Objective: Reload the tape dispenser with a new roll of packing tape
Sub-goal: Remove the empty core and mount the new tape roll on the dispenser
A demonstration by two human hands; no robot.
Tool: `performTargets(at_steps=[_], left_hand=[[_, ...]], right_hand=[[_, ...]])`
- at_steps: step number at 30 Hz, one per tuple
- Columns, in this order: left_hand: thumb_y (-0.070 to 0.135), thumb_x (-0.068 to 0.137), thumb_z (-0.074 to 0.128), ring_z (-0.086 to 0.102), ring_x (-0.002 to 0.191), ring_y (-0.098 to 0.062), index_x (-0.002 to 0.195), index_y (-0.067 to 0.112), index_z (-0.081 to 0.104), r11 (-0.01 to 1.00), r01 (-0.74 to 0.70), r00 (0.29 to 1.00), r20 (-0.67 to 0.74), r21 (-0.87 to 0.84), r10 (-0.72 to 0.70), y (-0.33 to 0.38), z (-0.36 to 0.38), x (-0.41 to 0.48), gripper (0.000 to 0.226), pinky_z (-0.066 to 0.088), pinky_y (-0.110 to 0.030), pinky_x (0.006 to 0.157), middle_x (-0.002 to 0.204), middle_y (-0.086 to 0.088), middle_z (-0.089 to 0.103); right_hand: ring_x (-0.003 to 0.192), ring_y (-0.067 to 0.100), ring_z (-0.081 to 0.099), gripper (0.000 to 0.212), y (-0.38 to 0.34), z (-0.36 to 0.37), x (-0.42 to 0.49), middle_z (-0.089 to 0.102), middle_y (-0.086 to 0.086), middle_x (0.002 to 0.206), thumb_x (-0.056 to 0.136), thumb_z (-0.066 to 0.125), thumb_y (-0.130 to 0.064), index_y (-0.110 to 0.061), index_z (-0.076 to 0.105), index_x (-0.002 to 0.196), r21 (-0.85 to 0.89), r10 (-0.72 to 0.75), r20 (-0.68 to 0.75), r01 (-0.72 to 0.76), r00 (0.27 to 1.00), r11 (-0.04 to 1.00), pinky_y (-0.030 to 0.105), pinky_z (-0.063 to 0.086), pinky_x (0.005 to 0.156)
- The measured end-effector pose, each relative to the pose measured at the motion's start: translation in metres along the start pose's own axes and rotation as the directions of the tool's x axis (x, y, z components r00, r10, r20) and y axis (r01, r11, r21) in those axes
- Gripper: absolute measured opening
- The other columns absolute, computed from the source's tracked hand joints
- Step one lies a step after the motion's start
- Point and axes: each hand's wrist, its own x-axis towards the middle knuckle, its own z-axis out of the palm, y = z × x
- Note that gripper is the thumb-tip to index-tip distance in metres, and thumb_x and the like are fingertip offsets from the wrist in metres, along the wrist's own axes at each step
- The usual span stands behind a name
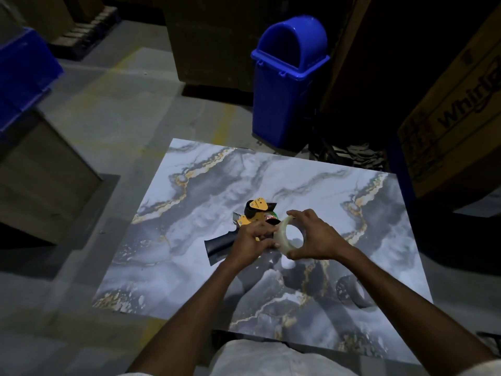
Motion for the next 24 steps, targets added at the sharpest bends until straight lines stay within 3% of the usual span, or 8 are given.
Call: performTargets(at_steps=[3, 9, 13, 17, 20, 24], left_hand=[[0.003, 0.074, 0.088, 0.069, 0.090, -0.014, 0.113, 0.011, 0.080, 0.999, -0.003, 1.000, -0.003, 0.037, 0.003, -0.003, -0.004, 0.001, 0.041, 0.058, -0.023, 0.080, 0.109, -0.003, 0.075], [0.012, 0.084, 0.083, 0.068, 0.084, -0.009, 0.103, 0.014, 0.083, 0.978, -0.092, 0.996, 0.008, 0.185, 0.093, -0.011, -0.014, 0.004, 0.020, 0.056, -0.028, 0.077, 0.092, 0.006, 0.074], [0.018, 0.080, 0.084, 0.064, 0.086, -0.010, 0.102, 0.024, 0.082, 0.955, -0.084, 0.996, -0.015, 0.286, 0.093, -0.016, -0.021, 0.005, 0.023, 0.054, -0.034, 0.077, 0.096, 0.007, 0.077], [0.027, 0.070, 0.089, 0.057, 0.076, -0.015, 0.097, 0.015, 0.081, 0.909, -0.126, 0.984, -0.067, 0.397, 0.166, -0.026, -0.028, 0.008, 0.030, 0.051, -0.038, 0.069, 0.086, -0.003, 0.074], [0.041, 0.064, 0.088, 0.065, 0.094, -0.026, 0.101, 0.017, 0.081, 0.840, -0.167, 0.975, -0.038, 0.516, 0.217, -0.031, -0.034, 0.009, 0.045, 0.049, -0.043, 0.080, 0.096, -0.003, 0.075], [0.051, 0.051, 0.094, 0.053, 0.120, -0.026, 0.118, 0.021, 0.076, 0.810, -0.084, 0.984, -0.079, 0.580, 0.159, -0.033, -0.045, 0.003, 0.076, 0.036, -0.039, 0.093, 0.126, -0.005, 0.066]], right_hand=[[0.101, 0.020, 0.059, 0.113, -0.005, -0.001, 0.006, 0.040, -0.001, 0.136, 0.053, 0.081, -0.062, -0.039, 0.026, 0.150, -0.031, 0.004, 0.014, -0.003, 1.000, 1.000, 0.032, 0.048, 0.075], [0.110, 0.023, 0.058, 0.113, -0.013, -0.001, 0.015, 0.040, 0.001, 0.139, 0.055, 0.083, -0.059, -0.036, 0.026, 0.151, -0.053, 0.033, -0.011, -0.034, 0.999, 0.998, 0.033, 0.048, 0.079], [0.115, 0.024, 0.056, 0.115, -0.016, -0.001, 0.018, 0.040, 0.002, 0.141, 0.055, 0.085, -0.058, -0.035, 0.027, 0.152, -0.051, 0.068, -0.024, -0.069, 0.997, 0.996, 0.037, 0.051, 0.086], [0.115, 0.025, 0.058, 0.115, -0.025, -0.001, 0.026, 0.042, 0.004, 0.139, 0.054, 0.086, -0.056, -0.034, 0.028, 0.151, -0.073, 0.059, -0.019, -0.061, 0.998, 0.995, 0.036, 0.051, 0.084], [0.111, 0.025, 0.060, 0.110, -0.033, 0.001, 0.032, 0.046, 0.003, 0.133, 0.053, 0.086, -0.055, -0.035, 0.032, 0.147, -0.082, 0.029, -0.022, -0.030, 0.999, 0.996, 0.031, 0.046, 0.076], [0.108, 0.027, 0.061, 0.108, -0.043, 0.006, 0.040, 0.047, 0.004, 0.128, 0.052, 0.085, -0.056, -0.035, 0.035, 0.145, -0.099, 0.051, -0.029, -0.053, 0.998, 0.994, 0.031, 0.048, 0.077]])
